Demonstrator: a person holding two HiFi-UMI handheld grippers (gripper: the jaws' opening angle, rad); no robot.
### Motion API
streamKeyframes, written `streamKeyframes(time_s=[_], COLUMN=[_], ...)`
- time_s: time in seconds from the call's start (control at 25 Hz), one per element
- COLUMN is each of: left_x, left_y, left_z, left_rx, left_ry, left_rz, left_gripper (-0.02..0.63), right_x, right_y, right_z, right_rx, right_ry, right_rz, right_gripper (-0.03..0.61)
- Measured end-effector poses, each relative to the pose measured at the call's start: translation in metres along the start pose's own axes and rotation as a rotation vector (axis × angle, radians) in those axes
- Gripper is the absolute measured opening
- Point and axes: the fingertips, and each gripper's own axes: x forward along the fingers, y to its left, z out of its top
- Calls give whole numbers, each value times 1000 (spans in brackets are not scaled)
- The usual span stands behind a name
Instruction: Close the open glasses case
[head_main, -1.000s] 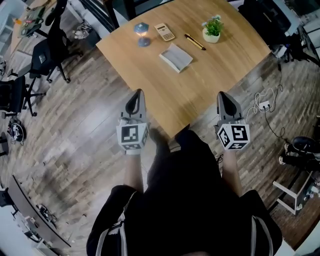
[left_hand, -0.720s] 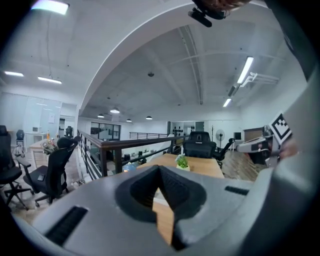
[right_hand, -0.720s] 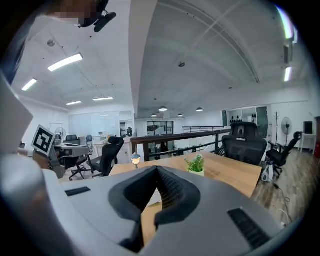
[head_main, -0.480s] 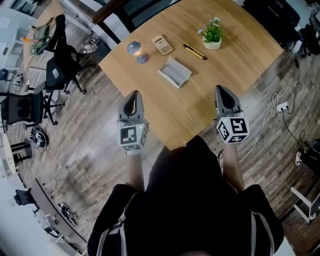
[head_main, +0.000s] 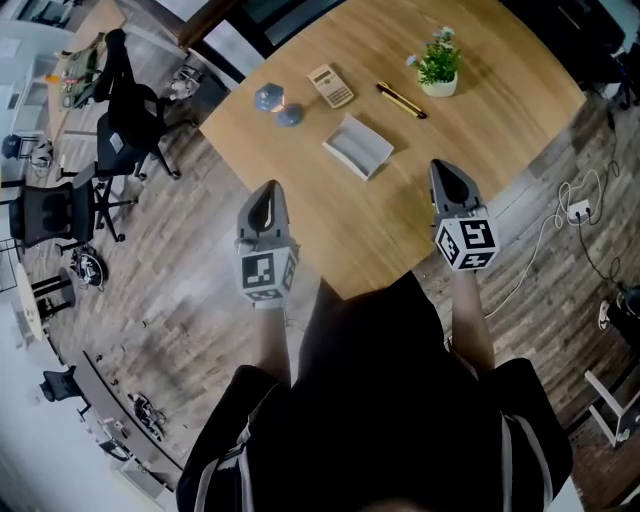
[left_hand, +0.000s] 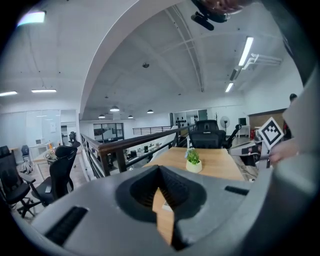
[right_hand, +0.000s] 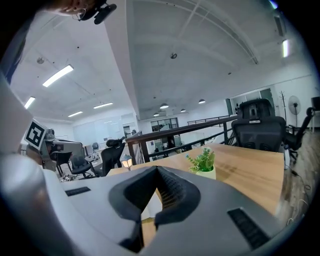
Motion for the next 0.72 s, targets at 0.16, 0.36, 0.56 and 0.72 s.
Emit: streamKeyframes(time_s=[0.16, 0.36, 0.56, 0.72], left_x=[5, 36, 44, 45], left_y=[25, 34, 44, 51], left_z=[-17, -31, -39, -46], left_rx=[-19, -55, -71, -84], left_ry=[-9, -16, 2, 35], left_rz=[-51, -138, -145, -126], left_gripper=[-2, -2, -2, -2], right_x=[24, 51, 76, 108], right_y=[24, 30, 35, 31], right_z=[-8, -22, -40, -66], right_rx=[-12, -22, -34, -60], right_ry=[19, 84, 141, 222], right_rz=[-12, -55, -34, 29], right_gripper=[8, 8, 8, 16])
